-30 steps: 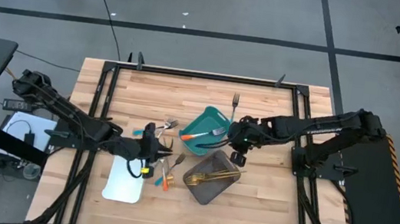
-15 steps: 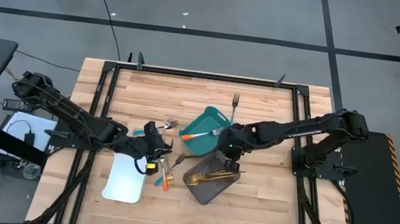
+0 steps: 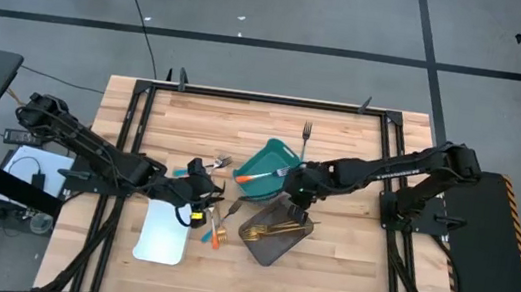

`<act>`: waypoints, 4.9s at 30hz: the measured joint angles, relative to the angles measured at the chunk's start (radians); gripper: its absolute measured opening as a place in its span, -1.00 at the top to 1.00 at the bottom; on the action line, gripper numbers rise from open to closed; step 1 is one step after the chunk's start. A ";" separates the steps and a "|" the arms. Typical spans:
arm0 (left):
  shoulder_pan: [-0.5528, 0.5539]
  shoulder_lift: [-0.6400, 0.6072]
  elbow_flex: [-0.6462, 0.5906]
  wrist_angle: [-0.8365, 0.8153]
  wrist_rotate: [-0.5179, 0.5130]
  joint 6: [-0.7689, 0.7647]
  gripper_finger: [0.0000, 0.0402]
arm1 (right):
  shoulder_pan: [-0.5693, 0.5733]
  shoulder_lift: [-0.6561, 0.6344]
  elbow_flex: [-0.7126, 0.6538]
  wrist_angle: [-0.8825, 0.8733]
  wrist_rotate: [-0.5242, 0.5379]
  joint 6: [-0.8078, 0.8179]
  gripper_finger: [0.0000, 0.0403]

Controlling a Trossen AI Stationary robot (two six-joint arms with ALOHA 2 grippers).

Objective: Sort silverware by color (type)
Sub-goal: Adjust the black transparent bin, then put the blue silver fork into the white bin

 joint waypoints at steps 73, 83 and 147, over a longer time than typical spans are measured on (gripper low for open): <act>0.337 0.212 0.128 -0.406 0.577 0.303 0.45 | 0.189 0.013 0.196 -0.365 0.613 0.357 0.26; 0.416 0.255 0.194 -0.590 0.415 0.325 0.45 | 0.214 -0.051 0.195 -0.389 0.809 0.248 0.27; 0.750 0.257 0.166 -0.883 0.483 0.435 0.92 | 0.210 -0.078 0.194 -0.200 0.964 0.016 0.32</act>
